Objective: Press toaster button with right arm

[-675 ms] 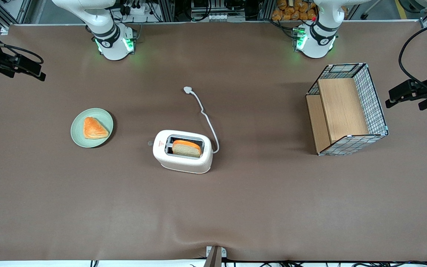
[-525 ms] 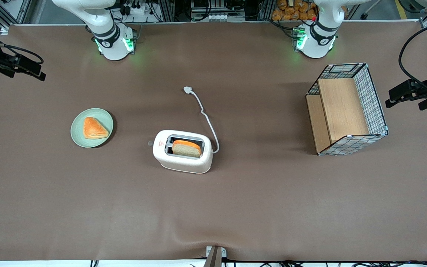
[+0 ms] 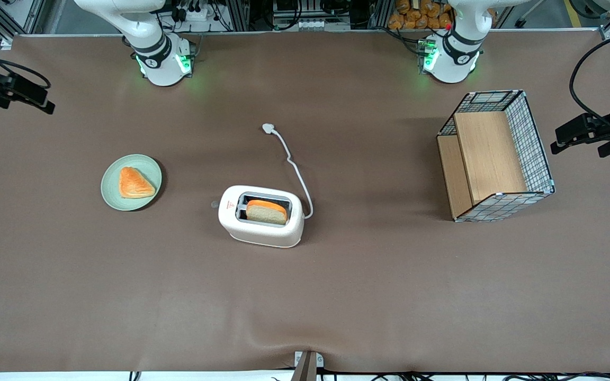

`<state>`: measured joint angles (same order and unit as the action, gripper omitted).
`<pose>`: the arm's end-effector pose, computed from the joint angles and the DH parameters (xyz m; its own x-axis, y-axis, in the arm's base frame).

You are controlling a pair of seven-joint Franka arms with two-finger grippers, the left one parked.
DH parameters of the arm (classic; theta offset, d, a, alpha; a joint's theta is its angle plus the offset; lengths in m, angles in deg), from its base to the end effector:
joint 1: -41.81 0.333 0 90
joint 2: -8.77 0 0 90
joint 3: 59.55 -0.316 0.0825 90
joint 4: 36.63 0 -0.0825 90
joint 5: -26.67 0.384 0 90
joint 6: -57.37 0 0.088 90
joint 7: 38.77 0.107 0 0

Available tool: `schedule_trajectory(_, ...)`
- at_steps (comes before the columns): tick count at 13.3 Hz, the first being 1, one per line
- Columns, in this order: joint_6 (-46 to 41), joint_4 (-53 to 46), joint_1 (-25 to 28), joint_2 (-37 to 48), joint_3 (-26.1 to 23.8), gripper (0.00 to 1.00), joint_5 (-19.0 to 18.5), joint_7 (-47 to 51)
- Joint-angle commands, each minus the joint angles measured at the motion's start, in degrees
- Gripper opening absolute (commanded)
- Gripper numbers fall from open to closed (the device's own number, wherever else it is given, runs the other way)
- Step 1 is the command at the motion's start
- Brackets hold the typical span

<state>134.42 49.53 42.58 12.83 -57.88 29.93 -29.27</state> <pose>0.5072 -0.0016 0.6744 0.9812 -0.1674 -0.0961 -0.1721 -0.9841 -0.0431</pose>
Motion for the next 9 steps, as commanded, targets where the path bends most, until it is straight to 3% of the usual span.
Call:
schedule_trajectory(1, -1.73, -3.27, 0.37, -1.95, 0.44, 1.0, -0.36, 0.61)
schedule_trajectory(4, -1.73, -3.36, 0.19, -3.62, 0.44, 1.0, 0.25, 0.61)
schedule_trajectory(9, -4.98, -1.0, -1.12, -4.94, 0.71, 1.0, 5.87, 1.13)
